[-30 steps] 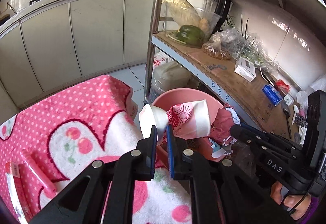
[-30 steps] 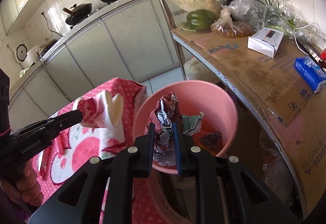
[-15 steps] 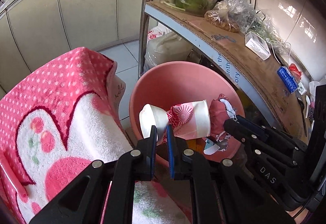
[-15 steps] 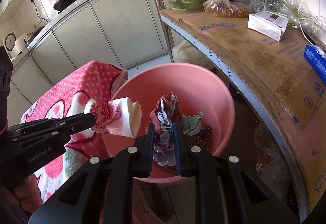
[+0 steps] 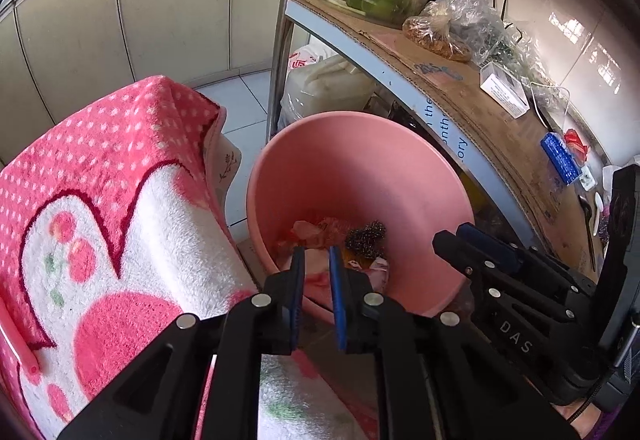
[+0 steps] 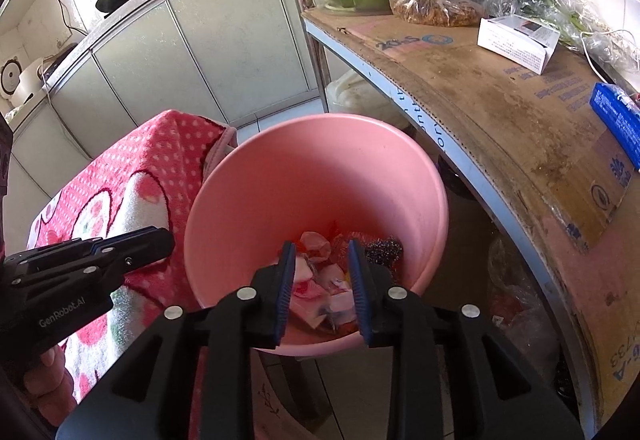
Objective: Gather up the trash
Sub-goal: 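Move both open tools back over the table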
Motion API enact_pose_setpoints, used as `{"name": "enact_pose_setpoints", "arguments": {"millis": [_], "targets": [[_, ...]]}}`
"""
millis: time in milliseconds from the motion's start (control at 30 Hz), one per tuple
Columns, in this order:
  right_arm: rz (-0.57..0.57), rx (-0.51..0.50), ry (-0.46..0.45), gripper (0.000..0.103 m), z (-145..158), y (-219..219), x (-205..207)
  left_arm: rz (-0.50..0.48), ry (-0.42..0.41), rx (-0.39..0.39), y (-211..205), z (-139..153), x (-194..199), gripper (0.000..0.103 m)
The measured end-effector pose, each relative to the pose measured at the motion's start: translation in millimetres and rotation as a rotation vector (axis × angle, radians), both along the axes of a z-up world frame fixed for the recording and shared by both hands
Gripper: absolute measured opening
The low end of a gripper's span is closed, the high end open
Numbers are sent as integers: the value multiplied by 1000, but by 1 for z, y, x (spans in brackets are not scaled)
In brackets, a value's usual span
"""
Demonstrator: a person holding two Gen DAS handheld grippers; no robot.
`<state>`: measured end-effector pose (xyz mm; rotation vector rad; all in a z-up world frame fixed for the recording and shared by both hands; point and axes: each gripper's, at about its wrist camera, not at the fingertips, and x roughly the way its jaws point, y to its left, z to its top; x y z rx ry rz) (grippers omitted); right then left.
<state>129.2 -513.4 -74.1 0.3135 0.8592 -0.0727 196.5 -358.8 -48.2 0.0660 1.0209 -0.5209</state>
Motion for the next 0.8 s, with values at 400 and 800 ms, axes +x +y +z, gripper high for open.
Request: {"name": "enact_pose_setpoints", "arguments": {"millis": [400,800], "targets": [[21,38,-37,33,21,12,-16,13,-54,-39,28,33,-24,15],[149,97,-88,35,53,62,-35,114,-85,-35,105,59,-55,17]]}}
